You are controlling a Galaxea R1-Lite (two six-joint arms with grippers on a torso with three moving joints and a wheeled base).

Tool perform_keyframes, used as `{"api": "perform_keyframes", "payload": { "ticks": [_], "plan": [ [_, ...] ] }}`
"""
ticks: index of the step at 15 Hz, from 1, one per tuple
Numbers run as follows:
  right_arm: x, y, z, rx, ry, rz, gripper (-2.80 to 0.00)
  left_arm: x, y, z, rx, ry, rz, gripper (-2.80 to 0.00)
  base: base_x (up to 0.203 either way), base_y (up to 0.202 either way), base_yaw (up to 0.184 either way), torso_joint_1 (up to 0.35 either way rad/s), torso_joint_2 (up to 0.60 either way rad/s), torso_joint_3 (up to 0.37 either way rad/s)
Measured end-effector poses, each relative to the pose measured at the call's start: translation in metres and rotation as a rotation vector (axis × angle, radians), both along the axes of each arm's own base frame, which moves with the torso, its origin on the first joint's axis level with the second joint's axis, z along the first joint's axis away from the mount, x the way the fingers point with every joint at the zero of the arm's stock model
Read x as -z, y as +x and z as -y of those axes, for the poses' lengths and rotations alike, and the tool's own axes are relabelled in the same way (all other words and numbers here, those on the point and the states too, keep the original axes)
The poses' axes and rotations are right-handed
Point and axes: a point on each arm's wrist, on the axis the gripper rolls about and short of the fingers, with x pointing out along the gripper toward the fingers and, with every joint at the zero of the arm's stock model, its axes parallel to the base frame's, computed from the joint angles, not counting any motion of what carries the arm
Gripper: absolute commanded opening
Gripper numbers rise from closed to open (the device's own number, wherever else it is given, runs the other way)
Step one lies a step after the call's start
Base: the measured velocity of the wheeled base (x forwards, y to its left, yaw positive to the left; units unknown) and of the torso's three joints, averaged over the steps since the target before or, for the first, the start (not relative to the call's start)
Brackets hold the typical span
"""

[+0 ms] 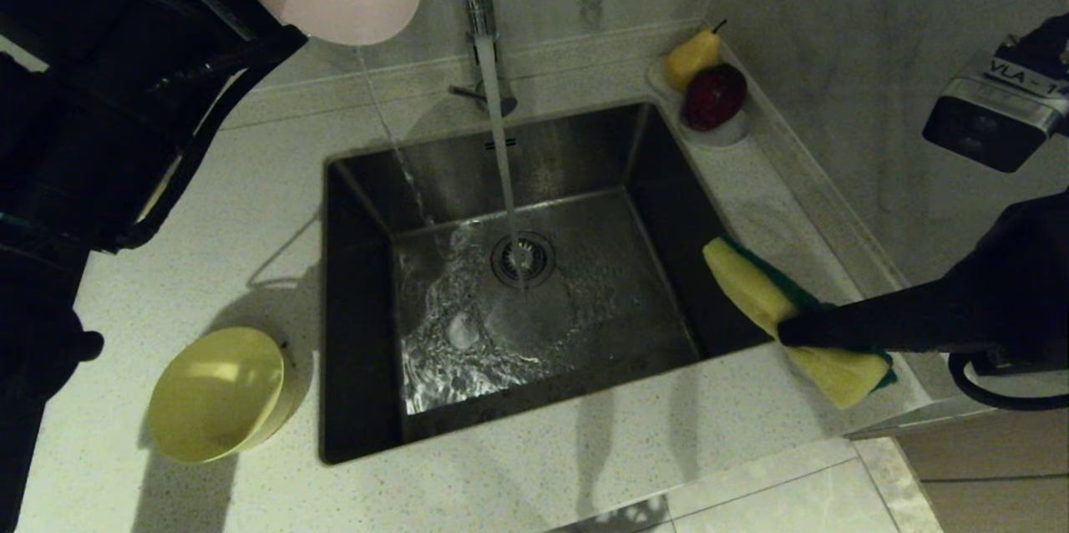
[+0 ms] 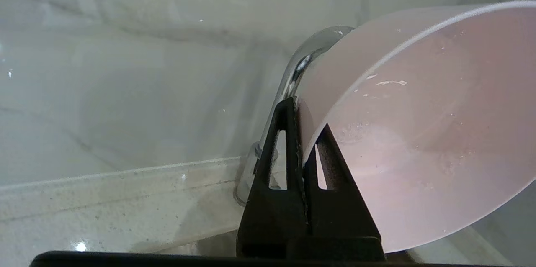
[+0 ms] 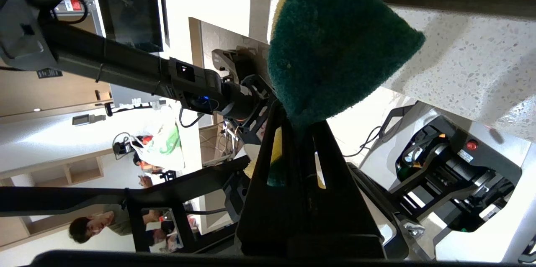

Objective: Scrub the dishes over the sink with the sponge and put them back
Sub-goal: Rinse the bowl, then place the bowl on the table

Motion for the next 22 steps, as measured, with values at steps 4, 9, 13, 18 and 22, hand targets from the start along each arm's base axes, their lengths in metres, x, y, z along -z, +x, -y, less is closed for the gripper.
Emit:
{"api": "perform_keyframes", "payload": {
  "ticks": [4,9,13,18,22],
  "plan": [
    [-0.002,0.001,-0.001,-0.002,0.003,0.005,-2.80,-0.005,-0.010,-0.003,0.020,0.019,0.048,-2.80,0.000,0.000,0.000,0.000,0.00,0.000],
    [-0.001,0.000,0.000,0.000,0.002,0.003,-2.80,0.010,-0.007,-0.002,0.010,0.058,-0.059,-2.80,0.000,0.000,0.000,0.000,0.00,0.000],
    [0.000,0.001,0.002,0.013,-0.001,-0.002,-2.80,0.018,-0.008,-0.005,-0.046,0.082,-0.260,-2.80,0.000,0.000,0.000,0.000,0.00,0.000],
    [0.001,-0.001,0.008,0.037,-0.005,-0.010,-2.80,0.008,-0.029,-0.019,-0.061,0.065,-0.759,-2.80,0.000,0.000,0.000,0.000,0.00,0.000],
    [0.008,0.008,0.012,0.078,-0.023,-0.029,-2.80,-0.001,-0.027,-0.045,-0.155,-0.190,-1.095,-2.80,0.000,0.000,0.000,0.000,0.00,0.000]
  ]
}}
